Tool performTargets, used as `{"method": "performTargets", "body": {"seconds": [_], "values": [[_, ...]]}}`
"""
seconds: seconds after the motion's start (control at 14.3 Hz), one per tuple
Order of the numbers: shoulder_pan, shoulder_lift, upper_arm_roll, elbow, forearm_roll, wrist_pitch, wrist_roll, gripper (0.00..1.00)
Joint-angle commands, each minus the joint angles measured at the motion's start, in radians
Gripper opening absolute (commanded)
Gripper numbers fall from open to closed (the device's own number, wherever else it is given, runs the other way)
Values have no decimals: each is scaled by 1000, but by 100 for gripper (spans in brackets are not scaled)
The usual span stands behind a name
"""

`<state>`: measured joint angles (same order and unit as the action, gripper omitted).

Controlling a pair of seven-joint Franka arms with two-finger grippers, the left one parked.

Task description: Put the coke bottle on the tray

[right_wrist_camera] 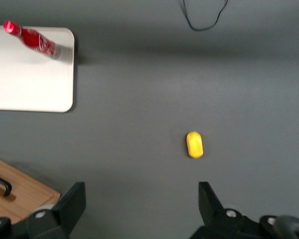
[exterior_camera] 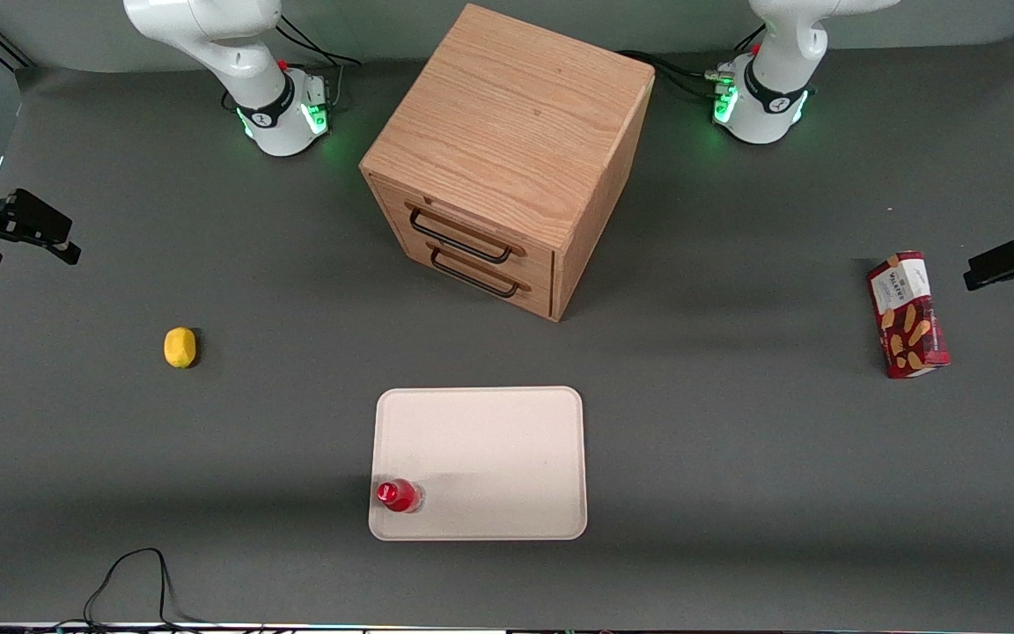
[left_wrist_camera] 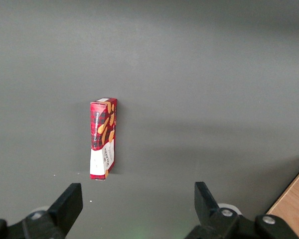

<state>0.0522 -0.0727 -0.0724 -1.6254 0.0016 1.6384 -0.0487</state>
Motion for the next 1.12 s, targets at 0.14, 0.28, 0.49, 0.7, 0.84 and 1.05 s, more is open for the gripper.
{"method": "performTargets", "body": {"seconds": [0.14, 0.28, 0.49, 0.7, 0.84, 1.05], "values": [[-3, 14, 3, 35, -12, -40, 1, 100], [-5, 14, 2, 33, -12, -45, -2, 100], [-3, 16, 2, 38, -6, -77, 0, 100], [-2, 14, 3, 39, -6, -117, -2, 100], [-2, 16, 2, 45, -12, -117, -3, 100], [-24, 16, 9, 47, -11, -117, -3, 100]]}}
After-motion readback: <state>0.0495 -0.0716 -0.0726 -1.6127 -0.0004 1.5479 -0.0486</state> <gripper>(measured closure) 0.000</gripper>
